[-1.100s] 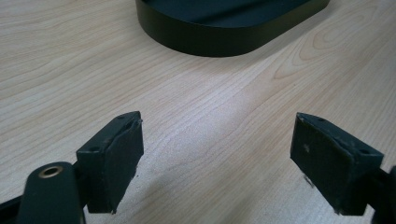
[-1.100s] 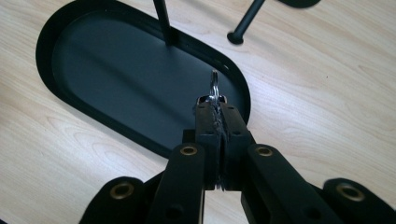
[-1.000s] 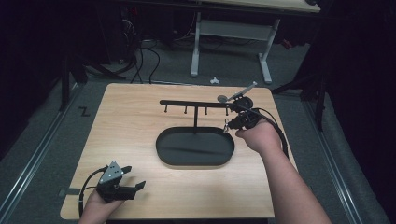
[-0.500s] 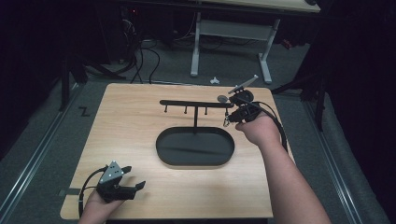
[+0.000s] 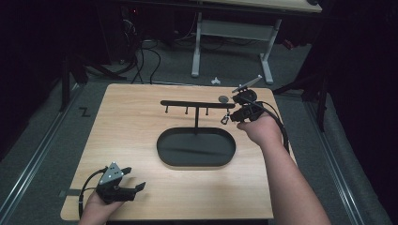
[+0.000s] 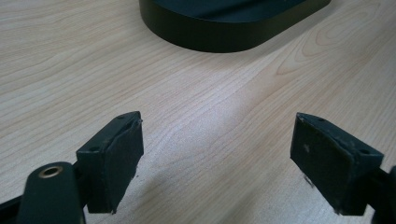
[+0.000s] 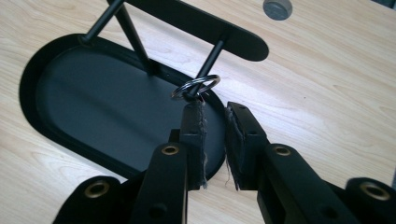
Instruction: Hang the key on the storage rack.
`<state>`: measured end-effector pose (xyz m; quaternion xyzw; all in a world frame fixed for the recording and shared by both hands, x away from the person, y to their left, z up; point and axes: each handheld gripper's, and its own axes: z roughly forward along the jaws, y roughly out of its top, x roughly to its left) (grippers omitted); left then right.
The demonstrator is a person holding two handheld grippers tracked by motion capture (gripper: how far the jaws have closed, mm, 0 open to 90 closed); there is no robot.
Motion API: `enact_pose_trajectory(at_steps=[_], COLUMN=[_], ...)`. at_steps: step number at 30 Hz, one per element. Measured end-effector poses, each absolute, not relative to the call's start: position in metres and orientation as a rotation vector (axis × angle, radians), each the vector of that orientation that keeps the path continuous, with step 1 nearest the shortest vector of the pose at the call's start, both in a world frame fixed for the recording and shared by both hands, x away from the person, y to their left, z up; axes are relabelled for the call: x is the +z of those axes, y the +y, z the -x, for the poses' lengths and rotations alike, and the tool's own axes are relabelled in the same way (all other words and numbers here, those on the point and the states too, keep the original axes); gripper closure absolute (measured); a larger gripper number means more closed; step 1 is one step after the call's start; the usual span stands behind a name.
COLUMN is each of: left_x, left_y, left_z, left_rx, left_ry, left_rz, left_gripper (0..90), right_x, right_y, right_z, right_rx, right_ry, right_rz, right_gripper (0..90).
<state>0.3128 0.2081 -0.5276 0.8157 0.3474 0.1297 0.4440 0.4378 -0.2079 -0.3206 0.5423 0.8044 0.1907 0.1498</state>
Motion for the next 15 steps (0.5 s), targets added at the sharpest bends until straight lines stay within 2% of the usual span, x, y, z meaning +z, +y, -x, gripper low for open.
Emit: enact_pose_trajectory(at_steps=[15], left_x=[-0.528], left_y=[0.208], left_z=[-0.311], left_rx=[0.319], left_ry=[0.86], left_rz=[-2.029], left_gripper=[17.7], right_x=[-0.326], right_y=[-0.208], right_z=[-0.426], right_rx=[0.55], right_ry=[2.338], right_rz=[-1.551], right_gripper=[75.4])
